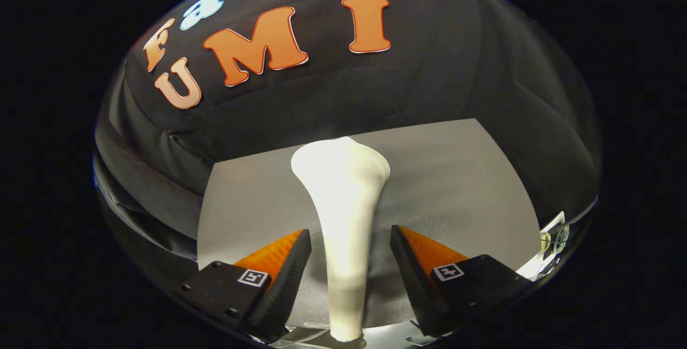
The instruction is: Iron the clothes twice with a garment steamer, once on the left side and once on the right side.
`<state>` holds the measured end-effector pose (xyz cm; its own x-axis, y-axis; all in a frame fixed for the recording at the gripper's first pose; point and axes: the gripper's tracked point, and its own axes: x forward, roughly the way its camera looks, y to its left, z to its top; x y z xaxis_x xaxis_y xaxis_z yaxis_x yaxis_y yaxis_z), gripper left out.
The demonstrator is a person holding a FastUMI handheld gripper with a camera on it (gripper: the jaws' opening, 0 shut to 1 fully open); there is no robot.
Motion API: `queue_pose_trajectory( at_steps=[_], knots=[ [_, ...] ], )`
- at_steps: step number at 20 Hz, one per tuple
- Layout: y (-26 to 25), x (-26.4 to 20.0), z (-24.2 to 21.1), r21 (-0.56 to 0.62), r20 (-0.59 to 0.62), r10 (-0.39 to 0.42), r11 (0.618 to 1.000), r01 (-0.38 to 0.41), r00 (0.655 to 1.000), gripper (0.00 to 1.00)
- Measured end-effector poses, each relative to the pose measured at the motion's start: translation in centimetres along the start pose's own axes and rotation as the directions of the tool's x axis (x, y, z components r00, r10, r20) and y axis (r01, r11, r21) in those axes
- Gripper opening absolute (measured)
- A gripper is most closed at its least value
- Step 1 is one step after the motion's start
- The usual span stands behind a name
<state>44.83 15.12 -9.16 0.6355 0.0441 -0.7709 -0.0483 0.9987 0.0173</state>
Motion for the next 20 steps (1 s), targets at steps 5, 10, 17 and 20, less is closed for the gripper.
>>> queue_pose_trajectory(
  at_steps=[5, 10, 17, 20],
  knots=[
    [0.2, 1.1, -0.6, 0.004, -0.049, 0.029, 1.0, -0.029, 0.998, 0.75],
    [0.2, 1.6, -1.1, 0.025, -0.063, 0.032, 0.999, -0.03, 0.997, 0.57],
    [0.0, 1.2, -1.1, 0.06, -0.024, 0.047, 0.997, -0.046, 0.999, 0.48],
    [0.0, 0.5, -0.6, 0.076, 0.034, 0.072, 0.994, -0.074, 0.997, 0.44]
  ],
)
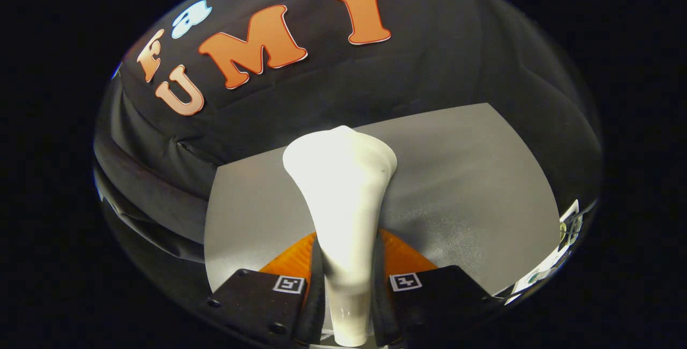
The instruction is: Iron the clothes twice with a garment steamer, once on the left side and once on the right side.
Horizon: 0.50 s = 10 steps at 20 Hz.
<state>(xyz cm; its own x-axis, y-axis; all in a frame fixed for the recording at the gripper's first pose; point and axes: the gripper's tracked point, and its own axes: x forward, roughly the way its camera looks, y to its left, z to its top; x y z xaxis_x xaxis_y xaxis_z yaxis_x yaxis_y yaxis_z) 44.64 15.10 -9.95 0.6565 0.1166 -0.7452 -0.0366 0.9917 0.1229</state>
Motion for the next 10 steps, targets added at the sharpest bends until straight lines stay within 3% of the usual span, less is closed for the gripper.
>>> queue_pose_trajectory(
  at_steps=[5, 10],
  knots=[
    [0.5, -3.0, 1.0, 0.003, 0.135, 0.049, 0.999, -0.05, 0.99, 0.44],
    [0.5, -6.1, 1.7, 0.02, 0.288, 0.065, 0.997, -0.073, 0.955, 0.43]
  ],
)
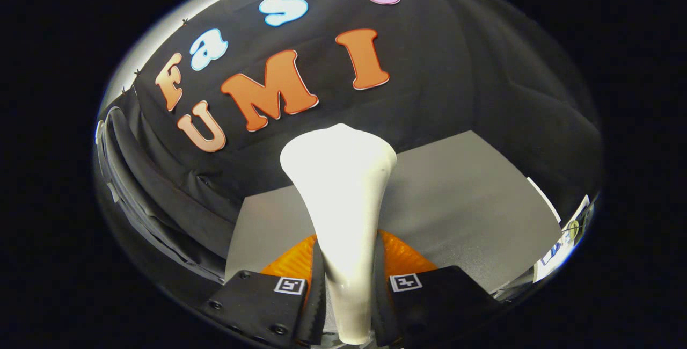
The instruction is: Iron the clothes twice with a garment steamer, once on the left side and once on the right side.
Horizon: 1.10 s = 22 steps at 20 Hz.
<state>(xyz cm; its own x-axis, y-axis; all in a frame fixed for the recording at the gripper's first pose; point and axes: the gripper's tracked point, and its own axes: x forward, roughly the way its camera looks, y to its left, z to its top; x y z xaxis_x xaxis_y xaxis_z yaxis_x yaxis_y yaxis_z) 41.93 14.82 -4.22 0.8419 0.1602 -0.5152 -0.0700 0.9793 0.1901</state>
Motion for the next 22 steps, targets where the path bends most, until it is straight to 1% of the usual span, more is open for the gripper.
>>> queue_pose_trajectory(
  at_steps=[6, 9, 10, 15, 22],
  knots=[
    [0.9, -4.1, 0.1, -0.03, 0.105, 0.047, 0.999, -0.044, 0.993, 0.43],
    [2.5, -5.9, -2.4, -0.055, 0.075, 0.104, 0.993, -0.1, 0.992, 0.43],
    [2.7, -6.5, -2.7, -0.059, 0.076, 0.107, 0.993, -0.103, 0.991, 0.43],
    [4.1, -10.0, -3.1, -0.056, 0.151, 0.057, 0.997, -0.049, 0.987, 0.43],
    [10.4, -13.9, -5.3, -0.047, 0.234, 0.004, 0.999, 0.007, 0.972, 0.43]
  ],
)
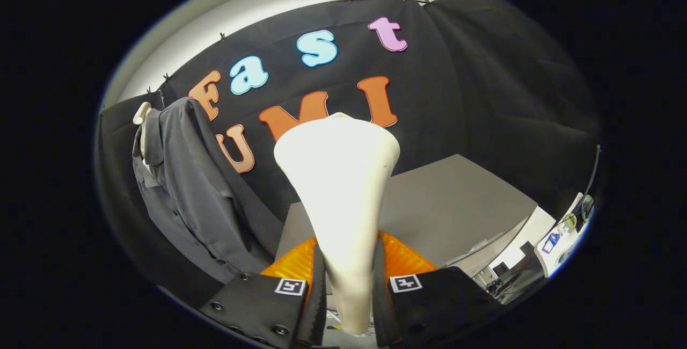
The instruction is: Iron the clothes twice with a garment steamer, once on the left side and once on the right side.
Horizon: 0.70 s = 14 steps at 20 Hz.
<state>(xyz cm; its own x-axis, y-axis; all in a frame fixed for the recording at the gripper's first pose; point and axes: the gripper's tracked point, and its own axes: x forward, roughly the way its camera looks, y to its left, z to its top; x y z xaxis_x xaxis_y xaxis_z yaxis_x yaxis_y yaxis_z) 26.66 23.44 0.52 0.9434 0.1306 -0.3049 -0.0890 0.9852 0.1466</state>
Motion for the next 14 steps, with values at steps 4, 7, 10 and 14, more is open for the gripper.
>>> queue_pose_trajectory(
  at_steps=[4, 7, 10, 14],
  knots=[
    [5.1, -1.9, -1.6, -0.001, 0.026, -0.007, 1.0, 0.007, 1.0, 0.43],
    [9.2, -2.8, -3.0, -0.011, 0.038, 0.0, 1.0, 0.001, 0.999, 0.43],
    [12.4, -3.0, -3.5, -0.026, 0.034, 0.003, 1.0, -0.002, 0.999, 0.43],
    [17.7, -3.1, -3.3, -0.065, 0.037, 0.043, 0.997, -0.041, 0.998, 0.43]
  ],
)
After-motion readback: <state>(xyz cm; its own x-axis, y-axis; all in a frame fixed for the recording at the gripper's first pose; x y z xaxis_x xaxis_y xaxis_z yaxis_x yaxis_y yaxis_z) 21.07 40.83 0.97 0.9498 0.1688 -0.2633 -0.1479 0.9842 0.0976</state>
